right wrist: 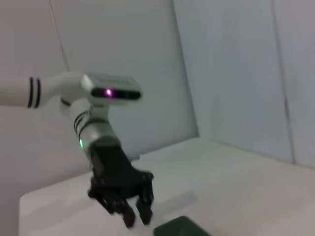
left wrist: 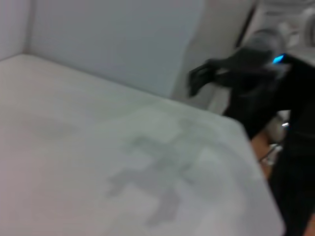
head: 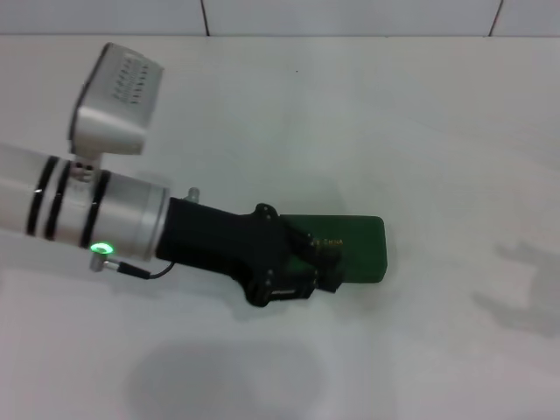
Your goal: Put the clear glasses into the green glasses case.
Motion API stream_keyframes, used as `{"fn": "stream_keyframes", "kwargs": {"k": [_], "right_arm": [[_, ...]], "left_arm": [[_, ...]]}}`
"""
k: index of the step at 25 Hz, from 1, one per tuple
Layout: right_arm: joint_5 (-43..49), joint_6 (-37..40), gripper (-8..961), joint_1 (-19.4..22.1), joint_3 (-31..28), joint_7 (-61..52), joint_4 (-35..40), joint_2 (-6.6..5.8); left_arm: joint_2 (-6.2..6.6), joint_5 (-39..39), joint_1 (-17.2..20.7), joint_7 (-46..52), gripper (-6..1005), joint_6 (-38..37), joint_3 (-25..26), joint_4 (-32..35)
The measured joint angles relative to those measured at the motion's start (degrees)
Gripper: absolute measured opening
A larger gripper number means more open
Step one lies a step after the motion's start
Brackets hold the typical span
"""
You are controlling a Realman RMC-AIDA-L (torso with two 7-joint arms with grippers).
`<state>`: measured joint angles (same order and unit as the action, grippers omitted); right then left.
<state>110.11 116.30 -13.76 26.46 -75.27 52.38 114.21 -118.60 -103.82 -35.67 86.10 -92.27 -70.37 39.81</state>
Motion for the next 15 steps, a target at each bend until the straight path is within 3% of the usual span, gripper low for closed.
{"fn": "stream_keyframes", "kwargs": {"k": [5, 11, 15], "right_arm": [[0.56, -2.38, 810, -1.70, 5.32, 1.38, -3.55, 0.24], [-0.01, -4.90, 809, -4.48, 12.11, 2.27, -7.57, 0.62], [-2.14, -4.94, 809, -5.55, 16.15, 2.27, -8.92, 0.96]], "left_arm": [[0.33, 2.86, 4.19, -6.68, 260, -9.17, 4.60, 1.83], [1.81, 3.06, 7.00, -5.28, 438, -14.14, 6.74, 2.26], [1.75, 3.08, 8.22, -5.82, 594, -14.82, 8.90, 2.22]]}}
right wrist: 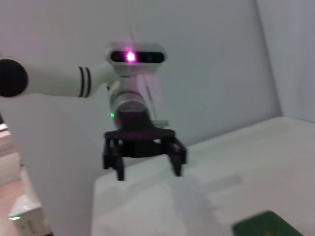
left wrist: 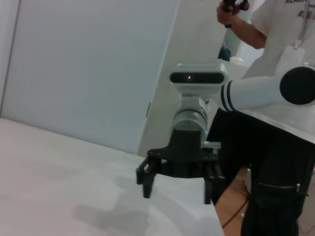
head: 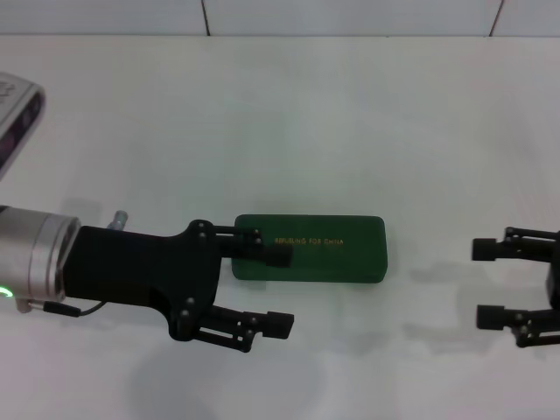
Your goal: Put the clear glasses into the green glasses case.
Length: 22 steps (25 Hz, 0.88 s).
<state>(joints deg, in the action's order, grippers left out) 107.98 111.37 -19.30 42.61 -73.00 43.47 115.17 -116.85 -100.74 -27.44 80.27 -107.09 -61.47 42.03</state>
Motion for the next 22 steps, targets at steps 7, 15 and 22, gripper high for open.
{"fn": "stream_keyframes", "kwargs": {"k": [7, 15, 22], "right_arm": [[-7.57, -0.20, 809, 0.30, 10.07, 0.49, -0.05, 0.05], [-12.43, -2.76, 809, 0.33, 17.05, 2.63, -0.32, 0.05], [-17.54, -8.25, 809, -0.09, 23.42, 6.87, -1.91, 0.13]], "left_arm": [[0.49, 0.00, 0.45, -0.57, 842, -0.67, 1.39, -0.02], [0.91, -0.05, 0.94, -1.63, 893, -0.67, 2.22, 0.00], [0.96, -0.54, 1.26, -1.66, 893, -0.71, 3.47, -0.02]]}}
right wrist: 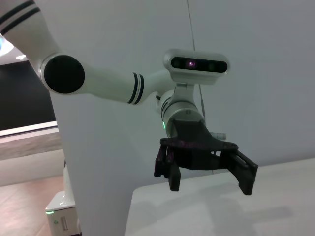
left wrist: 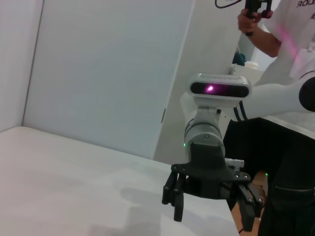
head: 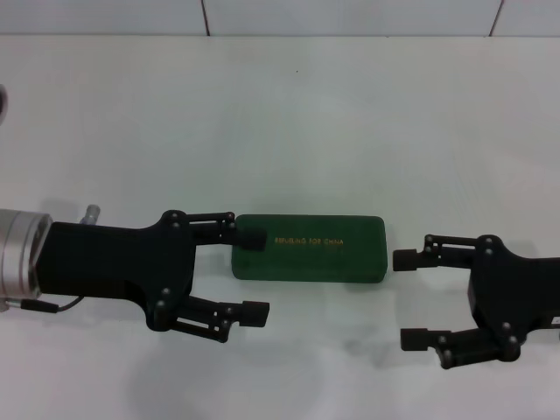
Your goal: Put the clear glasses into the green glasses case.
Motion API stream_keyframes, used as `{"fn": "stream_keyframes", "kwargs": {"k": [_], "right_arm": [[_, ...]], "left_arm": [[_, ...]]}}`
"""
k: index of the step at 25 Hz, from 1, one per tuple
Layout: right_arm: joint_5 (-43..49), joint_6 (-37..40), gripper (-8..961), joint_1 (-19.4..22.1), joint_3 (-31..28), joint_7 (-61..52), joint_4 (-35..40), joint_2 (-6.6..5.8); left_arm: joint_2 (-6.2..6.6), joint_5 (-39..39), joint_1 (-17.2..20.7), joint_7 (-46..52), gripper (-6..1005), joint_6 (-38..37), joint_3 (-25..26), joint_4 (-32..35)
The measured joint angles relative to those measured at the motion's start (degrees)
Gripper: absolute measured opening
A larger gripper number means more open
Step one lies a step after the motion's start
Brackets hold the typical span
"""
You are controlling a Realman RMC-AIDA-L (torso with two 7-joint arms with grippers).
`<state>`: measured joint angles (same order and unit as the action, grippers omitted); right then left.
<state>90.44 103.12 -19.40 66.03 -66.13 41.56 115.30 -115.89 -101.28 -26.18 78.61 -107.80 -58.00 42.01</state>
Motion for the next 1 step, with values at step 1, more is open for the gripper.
{"fn": "stream_keyframes", "kwargs": {"k": [1], "right_arm": [[-0.47, -0.42, 809, 0.00, 0.62, 0.27, 0.00, 0.00]], "left_arm": [[0.00, -0.01, 0.09, 0.00, 893, -0.01, 0.00, 0.00]]}}
